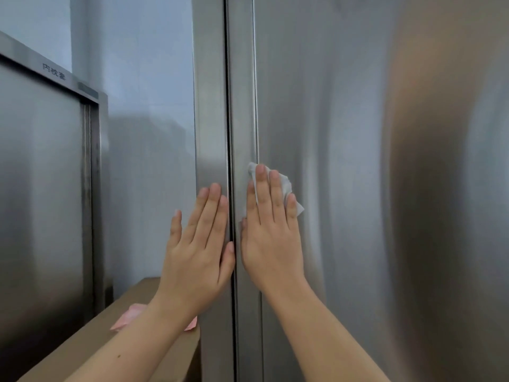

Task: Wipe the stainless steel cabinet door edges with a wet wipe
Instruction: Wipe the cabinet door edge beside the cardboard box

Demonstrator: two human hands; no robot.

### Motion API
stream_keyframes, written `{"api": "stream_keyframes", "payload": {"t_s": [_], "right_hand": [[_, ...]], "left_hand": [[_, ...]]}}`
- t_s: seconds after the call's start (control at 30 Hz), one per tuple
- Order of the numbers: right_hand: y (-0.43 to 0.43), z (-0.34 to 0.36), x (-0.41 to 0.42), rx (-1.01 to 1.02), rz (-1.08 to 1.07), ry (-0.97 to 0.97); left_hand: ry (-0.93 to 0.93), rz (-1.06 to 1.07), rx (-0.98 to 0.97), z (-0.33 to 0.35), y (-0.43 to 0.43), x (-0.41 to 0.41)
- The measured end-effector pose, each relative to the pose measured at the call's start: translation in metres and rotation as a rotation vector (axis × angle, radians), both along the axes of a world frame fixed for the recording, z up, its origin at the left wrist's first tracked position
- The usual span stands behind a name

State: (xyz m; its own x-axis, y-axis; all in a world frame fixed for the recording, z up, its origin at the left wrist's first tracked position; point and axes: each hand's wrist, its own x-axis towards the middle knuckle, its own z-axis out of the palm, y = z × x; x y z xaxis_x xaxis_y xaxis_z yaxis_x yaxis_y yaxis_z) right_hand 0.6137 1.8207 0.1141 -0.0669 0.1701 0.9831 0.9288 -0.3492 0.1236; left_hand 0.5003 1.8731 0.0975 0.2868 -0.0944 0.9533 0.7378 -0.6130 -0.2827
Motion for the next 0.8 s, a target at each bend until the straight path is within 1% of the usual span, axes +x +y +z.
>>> {"api": "stream_keyframes", "payload": {"t_s": [0.33,0.5,0.67,0.8], "right_hand": [[-0.004,-0.047,-0.001,-0.013,-0.001,-0.004],[-0.004,-0.077,0.001,-0.033,0.021,-0.014],[-0.003,-0.105,0.001,-0.059,0.035,0.013],[-0.002,-0.132,0.0,-0.091,0.073,0.073]], "left_hand": [[-0.002,-0.078,-0.036,-0.023,-0.004,0.001],[-0.034,-0.132,-0.056,-0.051,-0.002,0.003],[0.0,-0.169,-0.096,-0.083,0.001,0.003],[0.01,-0.215,-0.135,-0.102,0.001,0.002]]}}
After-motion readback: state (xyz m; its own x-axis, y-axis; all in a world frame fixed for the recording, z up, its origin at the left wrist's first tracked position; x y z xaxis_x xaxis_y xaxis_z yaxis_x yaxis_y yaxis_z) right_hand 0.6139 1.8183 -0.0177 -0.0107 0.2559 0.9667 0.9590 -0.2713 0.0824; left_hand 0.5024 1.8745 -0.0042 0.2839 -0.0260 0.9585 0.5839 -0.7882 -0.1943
